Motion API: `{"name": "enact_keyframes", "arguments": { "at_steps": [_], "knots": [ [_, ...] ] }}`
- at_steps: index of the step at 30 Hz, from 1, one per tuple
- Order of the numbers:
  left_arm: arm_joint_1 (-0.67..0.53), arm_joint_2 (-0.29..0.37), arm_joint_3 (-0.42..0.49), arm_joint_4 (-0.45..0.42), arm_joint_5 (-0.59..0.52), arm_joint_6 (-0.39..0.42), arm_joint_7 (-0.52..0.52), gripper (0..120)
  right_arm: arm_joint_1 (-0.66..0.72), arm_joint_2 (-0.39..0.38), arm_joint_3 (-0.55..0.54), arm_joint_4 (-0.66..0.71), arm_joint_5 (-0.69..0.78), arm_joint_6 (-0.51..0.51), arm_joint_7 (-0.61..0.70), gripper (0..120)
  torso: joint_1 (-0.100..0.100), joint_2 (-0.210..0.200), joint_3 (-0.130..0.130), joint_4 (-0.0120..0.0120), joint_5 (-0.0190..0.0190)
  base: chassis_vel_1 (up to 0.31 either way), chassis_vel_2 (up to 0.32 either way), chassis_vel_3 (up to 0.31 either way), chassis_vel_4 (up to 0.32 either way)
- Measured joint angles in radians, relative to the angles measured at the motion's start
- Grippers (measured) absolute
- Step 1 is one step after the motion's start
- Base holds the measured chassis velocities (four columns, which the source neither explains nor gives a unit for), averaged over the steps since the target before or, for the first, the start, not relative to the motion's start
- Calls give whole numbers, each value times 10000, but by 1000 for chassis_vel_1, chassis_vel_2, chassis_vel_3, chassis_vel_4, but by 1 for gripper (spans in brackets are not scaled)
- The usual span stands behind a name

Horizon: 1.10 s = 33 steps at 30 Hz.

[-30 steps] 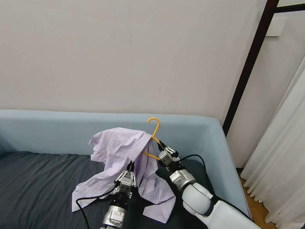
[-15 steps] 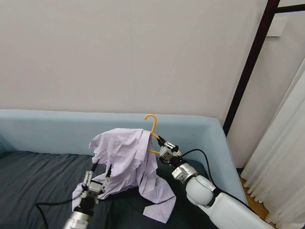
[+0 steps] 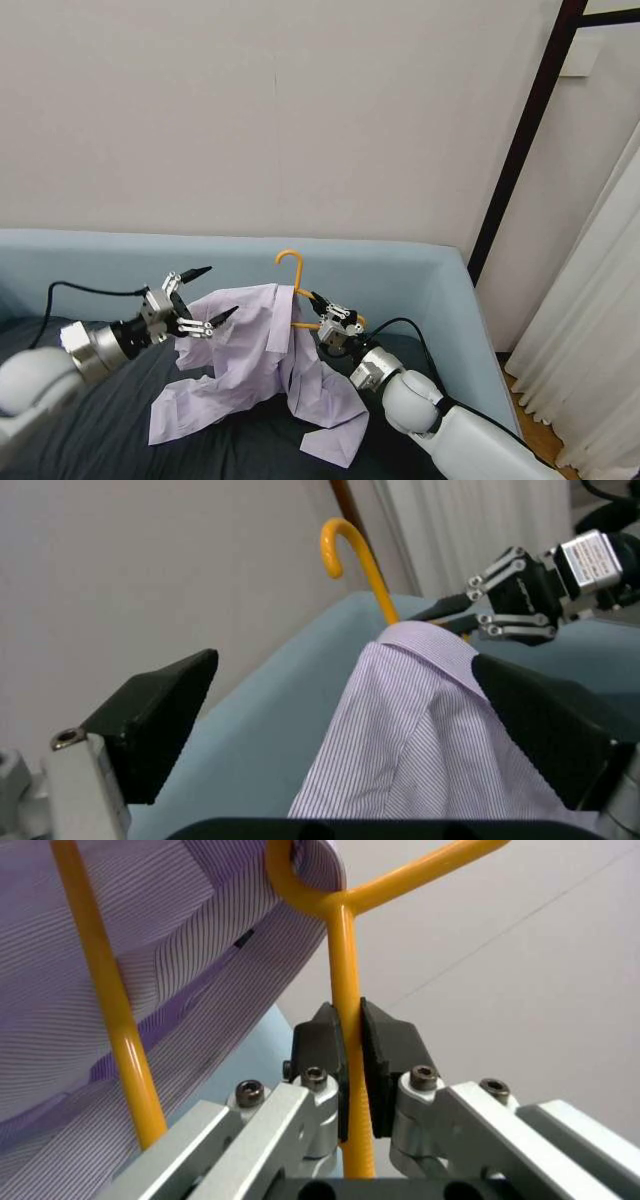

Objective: Pick up the clothes from the sofa and hang them on the clothes hanger.

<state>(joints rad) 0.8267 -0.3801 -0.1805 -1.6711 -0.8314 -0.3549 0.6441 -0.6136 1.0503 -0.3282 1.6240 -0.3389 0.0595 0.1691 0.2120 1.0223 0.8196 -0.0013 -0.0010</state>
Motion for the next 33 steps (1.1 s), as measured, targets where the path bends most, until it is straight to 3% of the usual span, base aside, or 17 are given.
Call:
{"name": "enact_keyframes", "arguments": {
  "at_steps": [2,3,5,7,22,33],
  "knots": [
    [-1742,-273,1416,912,-306,141,1145,100,-107,5,86,-6,-163,96,-55,4,0,0,1,0,-4,0,0,0,0],
    [-1742,-273,1416,912,-306,141,1145,100,-107,5,86,-6,-163,96,-55,4,0,0,1,0,-4,0,0,0,0],
    [-3363,-830,2555,1903,-418,463,2512,100,-232,29,155,15,-299,123,-71,4,0,-1,1,-5,-1,0,0,0,0],
    [-4150,-1214,3056,2464,-419,804,3291,100,-280,32,196,40,-430,157,-96,4,0,0,1,-2,2,0,0,0,0],
    [-6933,-2957,5233,4805,948,2137,5601,97,-365,153,673,-46,-1479,495,-188,4,0,-1,1,-2,2,0,0,0,0],
    [-7627,-3453,5532,5531,1642,2674,6676,52,-643,214,1142,-13,-2189,692,-70,4,0,-1,0,0,0,0,0,0,0]
  ]
}}
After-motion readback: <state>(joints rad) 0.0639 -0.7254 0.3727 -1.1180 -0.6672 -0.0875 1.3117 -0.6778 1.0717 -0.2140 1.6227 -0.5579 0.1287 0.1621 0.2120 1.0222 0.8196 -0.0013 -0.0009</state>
